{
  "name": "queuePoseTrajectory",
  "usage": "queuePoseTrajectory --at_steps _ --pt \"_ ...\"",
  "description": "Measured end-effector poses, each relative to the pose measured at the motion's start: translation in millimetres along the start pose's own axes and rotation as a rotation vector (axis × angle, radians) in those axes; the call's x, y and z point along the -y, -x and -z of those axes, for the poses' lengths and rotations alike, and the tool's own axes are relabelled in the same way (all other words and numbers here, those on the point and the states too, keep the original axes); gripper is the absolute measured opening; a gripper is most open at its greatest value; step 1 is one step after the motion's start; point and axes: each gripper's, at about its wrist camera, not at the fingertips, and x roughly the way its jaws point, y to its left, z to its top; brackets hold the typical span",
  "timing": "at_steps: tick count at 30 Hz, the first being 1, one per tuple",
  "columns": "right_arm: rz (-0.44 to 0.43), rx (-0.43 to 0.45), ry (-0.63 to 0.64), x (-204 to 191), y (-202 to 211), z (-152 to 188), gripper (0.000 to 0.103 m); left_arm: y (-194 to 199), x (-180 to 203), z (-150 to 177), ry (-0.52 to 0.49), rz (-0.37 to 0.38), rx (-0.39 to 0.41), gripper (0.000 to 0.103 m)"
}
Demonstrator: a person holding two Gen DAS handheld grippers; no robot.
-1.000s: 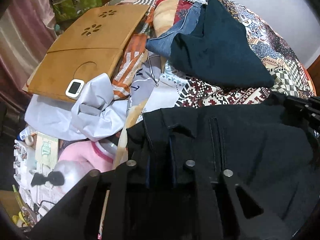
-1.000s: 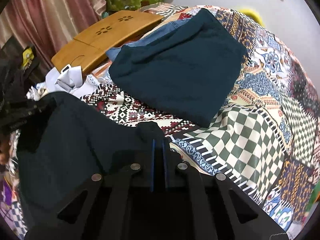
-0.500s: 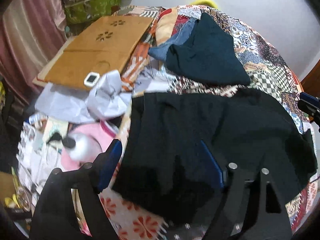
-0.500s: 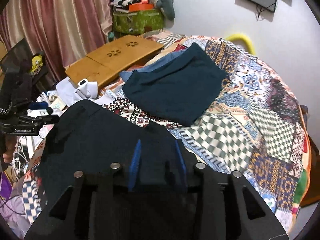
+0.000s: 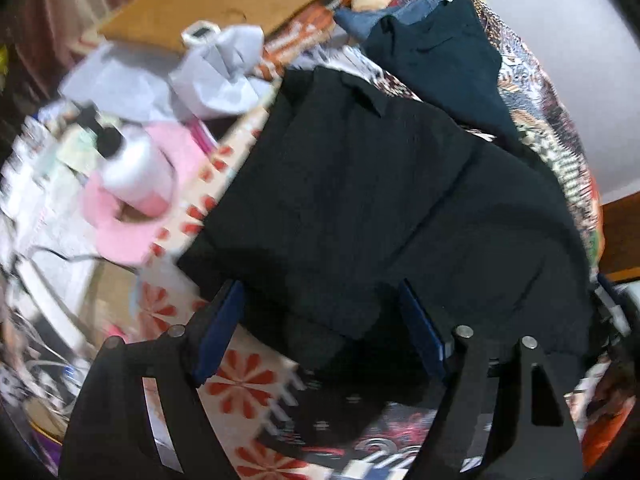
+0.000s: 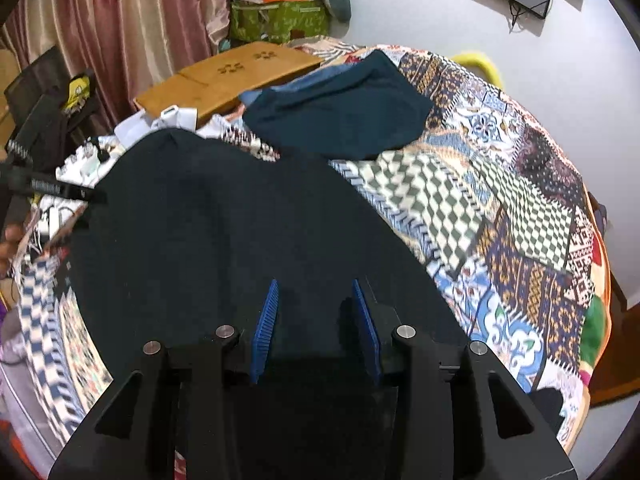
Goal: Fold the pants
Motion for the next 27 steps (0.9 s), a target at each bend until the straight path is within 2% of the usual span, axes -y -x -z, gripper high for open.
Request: queuePoseTrajectory --at_steps 2,4,6,7,9,11,14,19,21,25,27 --pt "-0.008 0.002 -0.014 2.5 -0.7 5.5 0.041 -5.5 0.4 -0.6 0.035 0.016 -0.015 0.077" --pt "-0.02 0.007 -0.027 5.1 -1.6 8.2 0.042 -10.2 2.0 -2.2 0.047 0.021 -0.021 0.071" --pt "-0.032 0.013 -0.04 7.9 -2.0 9.3 0.042 -13.4 1.2 -4.0 0.062 0.037 -0.029 0.059" --pt "-0.036 0.014 -0.045 8.0 -2.4 10.2 0.043 -14.9 0.1 -5.0 0.078 0.031 -0.026 0.049" --pt "-0.042 0.018 -0.054 7.7 -2.7 11.6 0.043 -14.3 0.5 -6.1 0.083 0.001 -0.013 0.02" --pt "-0.046 0.019 -0.062 7.9 -2.7 11.9 0.043 -10.8 0.8 -7.1 0.082 -0.003 0.004 0.018" --pt "-0.048 0.021 -0.072 7.0 -1.7 12.2 0.043 4.4 7.7 -4.3 0.034 -0.044 0.073 0.016" --pt "-0.046 0.02 -0.083 6.3 0.2 12.9 0.043 57.0 25.6 4.9 -0.107 -0.141 0.271 0.016" --pt "-0.05 0.018 -0.093 6.8 0.4 13.8 0.043 66.1 31.6 10.1 -0.159 -0.184 0.314 0.016" --pt "-0.058 0.017 -0.125 10.3 -0.2 17.2 0.043 45.1 30.2 16.6 -0.231 -0.271 0.282 0.016" --pt "-0.068 0.016 -0.151 13.8 1.0 18.7 0.044 16.1 25.2 20.6 -0.241 -0.29 0.205 0.016"
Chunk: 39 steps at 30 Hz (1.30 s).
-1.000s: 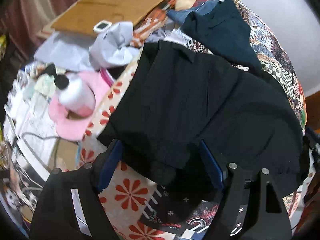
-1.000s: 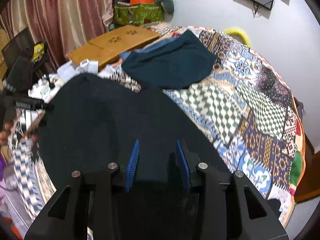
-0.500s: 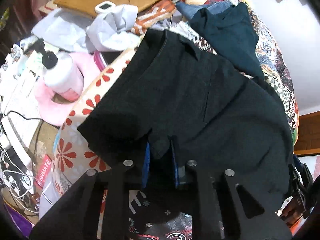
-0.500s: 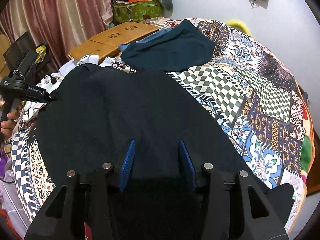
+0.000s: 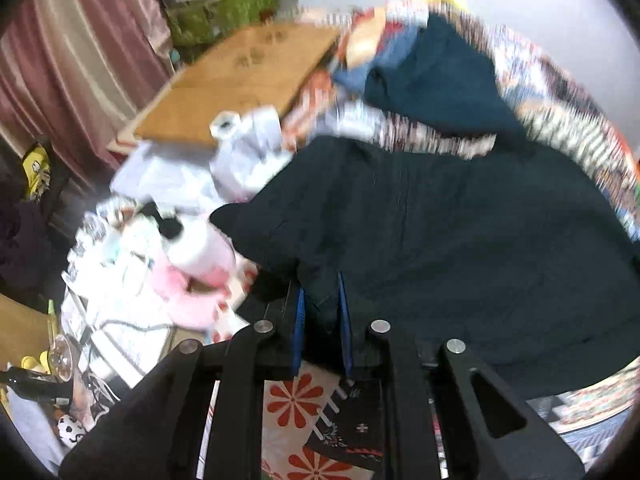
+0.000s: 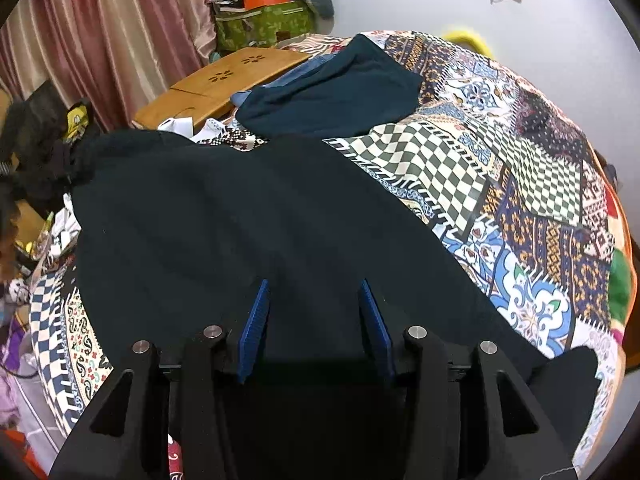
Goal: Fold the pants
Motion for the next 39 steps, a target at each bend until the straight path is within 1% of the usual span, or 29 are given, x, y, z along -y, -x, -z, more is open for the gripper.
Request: queuePoseTrajectory --at_steps 2,3,4,7,10,11,12,13,14,15,16,18,19,21,24,28,30,32,33,35,38,39 --pt "-0.007 0.002 -0.02 4.2 3.3 0.3 0.043 -20.6 3.9 8.2 -0.011 0.02 -0.066 0.017" --pt "-0.007 0.007 -0.031 6.5 6.4 0.2 0.044 -26.6 7.1 12.4 -0.033 0.016 -0.076 0.018" --pt "-0.006 0.014 -0.044 8.8 9.9 0.3 0.044 -23.3 11.9 18.1 -0.062 -0.003 -0.065 0.018" --pt "0.008 0.027 -0.073 16.8 18.0 2.2 0.044 -11.8 16.3 15.6 -0.12 -0.039 -0.048 0.018" --pt "0.021 0.01 -0.11 28.8 18.8 11.5 0.045 -0.6 12.1 10.4 -0.133 -0.053 -0.039 0.027" --pt "0.02 0.002 -0.125 32.7 18.8 17.0 0.045 5.4 10.3 6.8 -0.132 -0.055 -0.029 0.03" --pt "0.021 -0.006 -0.141 36.8 19.3 24.1 0.045 13.0 8.9 3.3 -0.131 -0.059 -0.011 0.037" --pt "0.021 -0.01 -0.154 40.2 20.9 30.3 0.047 21.4 9.7 -0.8 -0.134 -0.06 0.019 0.041" --pt "0.025 -0.006 -0.173 44.5 25.0 39.3 0.049 27.3 11.7 -5.1 -0.14 -0.059 0.041 0.05" --pt "0.033 -0.001 -0.186 47.7 29.6 44.4 0.053 37.1 15.3 -9.4 -0.153 -0.055 0.073 0.057" --pt "0.042 0.0 -0.199 51.3 34.1 50.0 0.055 44.5 20.6 -12.0 -0.167 -0.048 0.098 0.059" --pt "0.062 -0.003 -0.228 60.4 45.9 62.8 0.055 54.3 35.0 -18.1 -0.196 -0.029 0.13 0.067" --pt "0.076 0.0 -0.246 65.5 52.7 69.6 0.055 61.4 46.4 -20.7 -0.218 -0.006 0.151 0.069" --pt "0.104 0.011 -0.284 75.6 66.1 79.7 0.055 67.9 62.1 -20.5 -0.247 0.031 0.168 0.076" --pt "0.155 0.04 -0.352 92.9 91.0 96.4 0.055 70.2 97.6 -9.8 -0.333 0.092 0.159 0.077" --pt "0.226 0.076 -0.45 117.1 119.6 119.3 0.055 64.8 131.6 12.5 -0.414 0.131 0.13 0.078" --pt "0.25 0.081 -0.493 126.5 128.2 133.5 0.055 60.7 140.9 18.3 -0.431 0.136 0.12 0.079" --pt "0.271 0.076 -0.528 135.4 132.0 145.6 0.055 56.2 140.8 18.0 -0.423 0.128 0.129 0.081" --pt "0.28 0.071 -0.548 139.5 132.4 151.7 0.055 55.1 139.2 16.8 -0.41 0.136 0.124 0.082" --pt "0.281 0.067 -0.584 145.9 131.3 160.9 0.055 51.6 133.4 13.2 -0.379 0.168 0.101 0.083" --pt "0.259 0.063 -0.622 152.3 125.2 168.0 0.055 48.2 123.0 11.3 -0.325 0.218 0.068 0.084" --pt "0.269 0.061 -0.621 152.5 121.8 167.4 0.055 48.5 121.6 12.4 -0.312 0.225 0.063 0.084"
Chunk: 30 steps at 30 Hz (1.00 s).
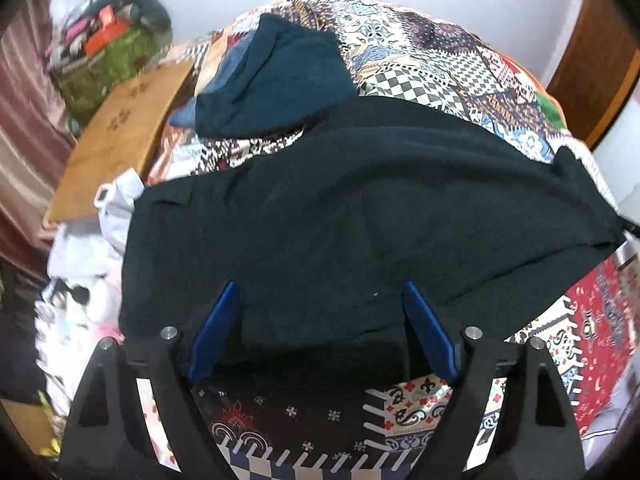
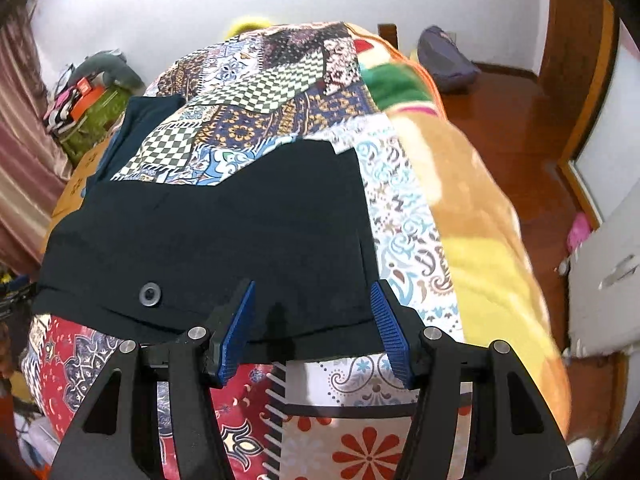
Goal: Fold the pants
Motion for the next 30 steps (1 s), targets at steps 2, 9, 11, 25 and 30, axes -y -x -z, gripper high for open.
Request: queuePoseTrajectory --at_steps 2,9,11,25,30 --pt "0.043 0.011 0.014 1.1 -4.6 0.0 0.055 2.0 -4.2 2.1 0.019 -0.001 0.001 0.084" --pt "0.115 0.016 0.075 -2.8 -13.3 1.8 0.029 11.2 -18.0 11.7 0.037 -0.004 0.003 0.084" --pt "0.109 0.029 0.062 0.1 -9.0 1.0 0.02 13.7 -18.2 15.9 0.018 -0.042 0.005 0.084" --pt "0.207 0.094 0.049 17.7 12.1 1.9 0.0 1.5 -1.7 12.5 -0.091 -0.095 0.03 0.084" --pt "0.157 0.068 -0.045 39.8 25.7 15.9 0.0 4.5 16.7 10.3 -0.161 -0.051 0.053 0.033"
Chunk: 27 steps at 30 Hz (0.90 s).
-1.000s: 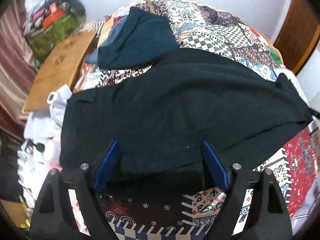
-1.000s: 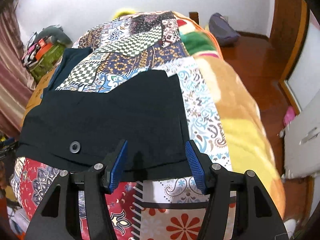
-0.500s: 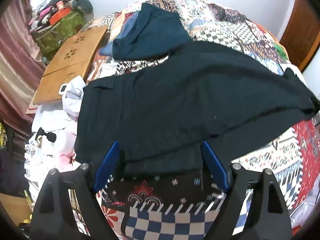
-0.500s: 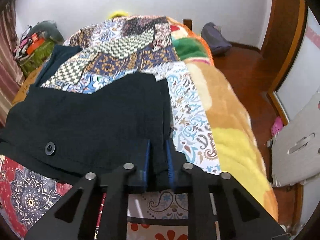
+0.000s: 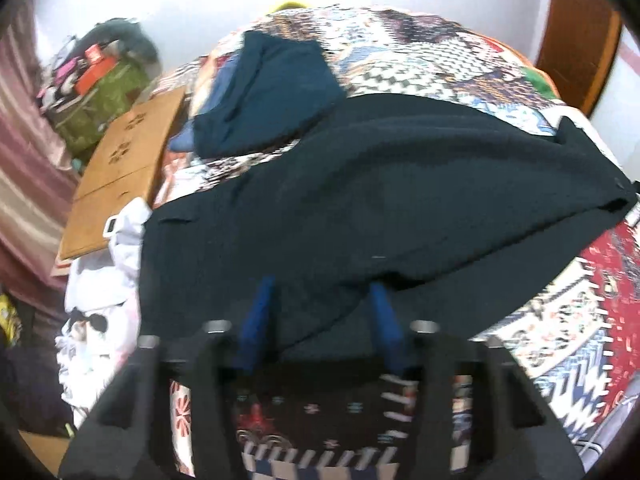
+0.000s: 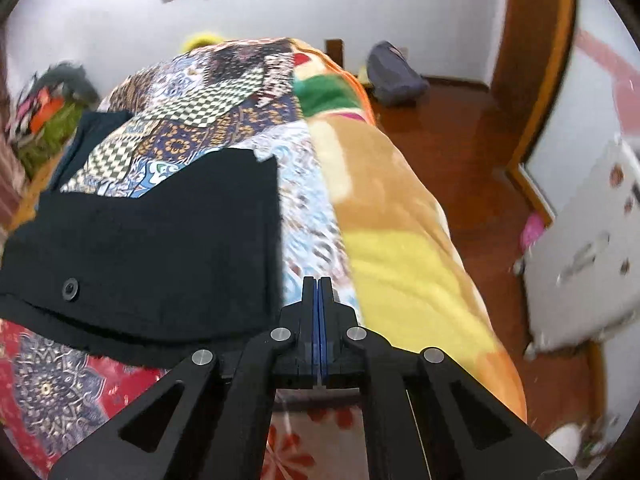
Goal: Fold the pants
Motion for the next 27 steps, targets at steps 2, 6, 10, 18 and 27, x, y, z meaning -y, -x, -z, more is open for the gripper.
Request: queuePoseTrajectory --at_steps 2,6,10,18,27 --pt "-0.04 -0.003 0.0 -1.3 10.3 2.1 0.001 1.4 6.6 -0.8 -0.023 -0.019 0.012 0.021" --pt "-0.077 0.009 0.064 -21.2 21.1 -0.3 0.001 7.0 6.4 -3.6 -0.002 -0.038 0.033 0.012" --pt "-0.106 0.011 0.078 -33.4 18.3 -7.5 0.003 27.2 -6.1 -3.1 0.05 0.008 0.06 0.01" --pt "-0.13 -0.024 0.118 -49.3 -7.8 -30.4 0.024 25.4 -4.0 18.8 0.068 0.082 0.001 0.01" --pt "-0.128 -0.043 0.147 -54.0 -40.1 -65.7 0.034 42.0 -26.7 17.0 0.145 0.052 -0.007 0.045"
